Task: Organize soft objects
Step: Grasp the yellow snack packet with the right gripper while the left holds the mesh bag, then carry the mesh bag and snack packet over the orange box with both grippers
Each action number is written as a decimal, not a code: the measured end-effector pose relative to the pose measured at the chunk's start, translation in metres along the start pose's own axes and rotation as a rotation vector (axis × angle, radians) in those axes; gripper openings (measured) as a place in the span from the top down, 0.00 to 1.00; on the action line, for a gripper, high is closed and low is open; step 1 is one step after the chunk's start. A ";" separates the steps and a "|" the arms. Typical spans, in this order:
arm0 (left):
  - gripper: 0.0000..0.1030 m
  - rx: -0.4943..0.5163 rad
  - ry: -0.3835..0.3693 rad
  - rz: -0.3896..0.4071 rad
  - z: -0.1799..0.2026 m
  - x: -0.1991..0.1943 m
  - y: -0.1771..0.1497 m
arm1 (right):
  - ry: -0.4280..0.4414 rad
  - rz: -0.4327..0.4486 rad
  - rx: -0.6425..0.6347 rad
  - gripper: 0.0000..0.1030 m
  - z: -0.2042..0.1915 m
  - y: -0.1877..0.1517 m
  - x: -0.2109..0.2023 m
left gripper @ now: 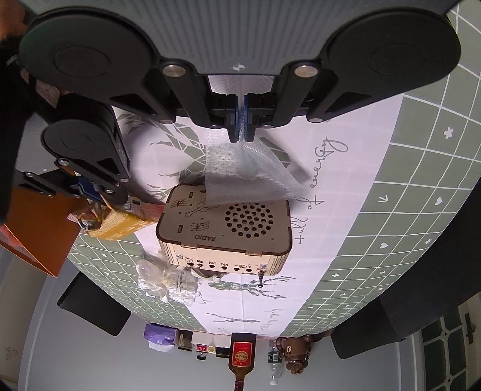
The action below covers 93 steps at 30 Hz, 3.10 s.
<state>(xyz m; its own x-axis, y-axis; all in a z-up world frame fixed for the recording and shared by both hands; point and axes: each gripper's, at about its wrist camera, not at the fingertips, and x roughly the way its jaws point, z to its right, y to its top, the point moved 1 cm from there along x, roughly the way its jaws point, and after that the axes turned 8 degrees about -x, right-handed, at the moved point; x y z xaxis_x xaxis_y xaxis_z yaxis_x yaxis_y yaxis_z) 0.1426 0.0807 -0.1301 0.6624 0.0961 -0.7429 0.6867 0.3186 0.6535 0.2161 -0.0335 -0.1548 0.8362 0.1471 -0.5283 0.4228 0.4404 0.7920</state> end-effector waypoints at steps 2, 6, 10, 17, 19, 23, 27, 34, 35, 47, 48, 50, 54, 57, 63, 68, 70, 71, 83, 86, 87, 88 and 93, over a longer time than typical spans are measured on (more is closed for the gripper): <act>0.97 -0.002 0.003 0.000 -0.002 -0.002 -0.002 | 0.009 0.012 -0.014 0.93 -0.002 0.000 -0.007; 0.97 -0.007 0.014 0.004 -0.009 -0.007 -0.005 | 0.043 0.026 -0.037 0.93 -0.005 -0.006 -0.028; 0.97 -0.018 0.016 0.004 -0.018 -0.014 -0.010 | 0.084 0.027 -0.062 0.93 -0.008 -0.017 -0.054; 0.97 -0.018 -0.007 0.000 -0.029 -0.029 -0.025 | 0.253 0.052 -0.081 0.94 -0.011 -0.039 -0.103; 0.97 -0.022 -0.014 -0.004 -0.031 -0.033 -0.029 | 0.302 0.056 -0.087 0.94 -0.012 -0.044 -0.115; 0.97 -0.014 -0.027 -0.002 -0.034 -0.043 -0.035 | 0.340 0.038 -0.122 0.93 -0.016 -0.059 -0.133; 0.97 -0.008 -0.040 -0.001 -0.035 -0.050 -0.041 | 0.306 -0.001 -0.131 0.90 -0.012 -0.075 -0.144; 0.97 -0.005 -0.064 0.009 -0.032 -0.055 -0.048 | 0.223 0.041 -0.107 0.40 -0.013 -0.066 -0.163; 0.97 -0.002 -0.059 0.017 -0.032 -0.056 -0.049 | 0.208 0.048 -0.090 0.37 -0.015 -0.062 -0.163; 0.98 0.010 -0.038 0.015 -0.040 -0.053 -0.048 | 0.037 -0.043 0.026 0.21 -0.047 -0.040 -0.110; 0.97 0.011 -0.042 0.015 -0.039 -0.053 -0.047 | 0.042 -0.055 0.033 0.21 -0.047 -0.041 -0.107; 0.97 0.011 -0.049 0.013 -0.037 -0.051 -0.047 | 0.056 -0.062 0.052 0.21 -0.045 -0.045 -0.103; 0.97 0.009 -0.054 0.008 -0.036 -0.050 -0.049 | 0.067 -0.079 0.049 0.27 -0.042 -0.051 -0.099; 0.97 0.010 -0.055 0.006 -0.036 -0.050 -0.049 | 0.096 -0.094 0.087 0.40 -0.035 -0.055 -0.097; 0.97 0.004 -0.065 0.014 -0.036 -0.052 -0.051 | 0.117 -0.081 0.080 0.53 -0.026 -0.057 -0.102; 0.98 0.001 -0.080 0.058 -0.035 -0.066 -0.053 | 0.159 -0.051 0.061 0.59 -0.020 -0.054 -0.113; 0.98 0.000 -0.084 0.082 -0.035 -0.074 -0.052 | 0.175 -0.022 0.050 0.59 -0.017 -0.053 -0.121; 0.98 -0.001 -0.085 0.095 -0.035 -0.078 -0.052 | 0.179 -0.008 0.042 0.59 -0.016 -0.051 -0.126; 0.98 0.001 -0.160 0.227 -0.011 -0.138 -0.039 | 0.269 0.156 -0.008 0.59 0.022 -0.026 -0.186; 0.98 0.013 -0.206 0.238 0.002 -0.151 -0.034 | 0.290 0.176 -0.001 0.59 0.043 -0.019 -0.198; 0.98 0.016 -0.226 0.241 0.006 -0.155 -0.032 | 0.296 0.179 -0.004 0.59 0.050 -0.017 -0.201; 0.98 0.018 -0.246 0.242 0.011 -0.158 -0.030 | 0.302 0.180 -0.008 0.59 0.057 -0.015 -0.204; 0.98 0.027 -0.336 0.230 0.034 -0.168 -0.019 | 0.261 0.192 -0.056 0.59 0.093 -0.010 -0.222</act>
<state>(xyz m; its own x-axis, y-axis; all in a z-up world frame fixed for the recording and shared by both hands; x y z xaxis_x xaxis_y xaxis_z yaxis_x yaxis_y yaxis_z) 0.0282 0.0259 -0.0128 0.8577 -0.1529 -0.4909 0.5136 0.2989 0.8043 0.0589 -0.1525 -0.0171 0.7781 0.4511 -0.4372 0.2404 0.4293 0.8706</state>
